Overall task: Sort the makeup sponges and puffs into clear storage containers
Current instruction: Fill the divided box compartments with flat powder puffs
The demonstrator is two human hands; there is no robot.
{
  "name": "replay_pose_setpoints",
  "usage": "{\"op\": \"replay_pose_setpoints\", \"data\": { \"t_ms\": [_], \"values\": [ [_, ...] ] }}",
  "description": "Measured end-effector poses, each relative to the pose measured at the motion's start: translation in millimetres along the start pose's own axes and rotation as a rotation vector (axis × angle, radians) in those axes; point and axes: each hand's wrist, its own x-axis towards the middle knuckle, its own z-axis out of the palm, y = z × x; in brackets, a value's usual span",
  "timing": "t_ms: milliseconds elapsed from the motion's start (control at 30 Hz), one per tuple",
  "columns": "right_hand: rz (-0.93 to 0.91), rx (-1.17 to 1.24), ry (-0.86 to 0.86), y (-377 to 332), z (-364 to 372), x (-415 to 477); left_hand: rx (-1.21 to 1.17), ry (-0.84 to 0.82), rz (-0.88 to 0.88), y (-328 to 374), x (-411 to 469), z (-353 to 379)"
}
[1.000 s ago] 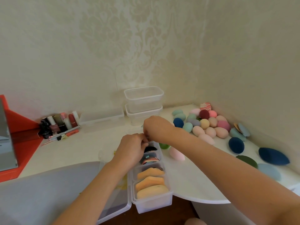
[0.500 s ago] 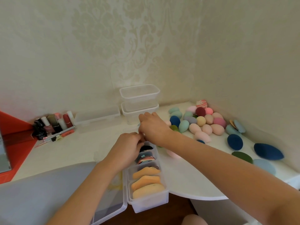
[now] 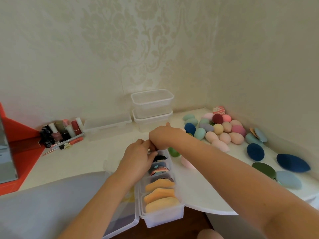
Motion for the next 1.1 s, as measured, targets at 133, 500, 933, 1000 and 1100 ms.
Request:
{"op": "replay_pose_setpoints", "data": {
  "t_ms": [133,500,933,1000,1100],
  "values": [
    [-0.022,0.075,0.039,7.4,10.0,3.7,0.018,-0.007,0.009,-0.1,0.9,1.3],
    [-0.079,0.567,0.475,57.4,-14.0,-55.9,0.130,-0.086,0.136,-2.3,5.8,-0.3],
    [0.909,0.280,0.026,195.3,64.4,-132.3,0.154,-0.143,0.127,-3.2,7.6,1.4],
    [0.924,0.287,0.051,198.4,78.1,-132.6,0.159,-0.151,0.115,-2.2,7.1,0.8],
    [0.960,0.276,0.141,199.1,85.6,-130.8,0.165,-0.149,0.112,-1.1,5.7,0.1]
  ]
}}
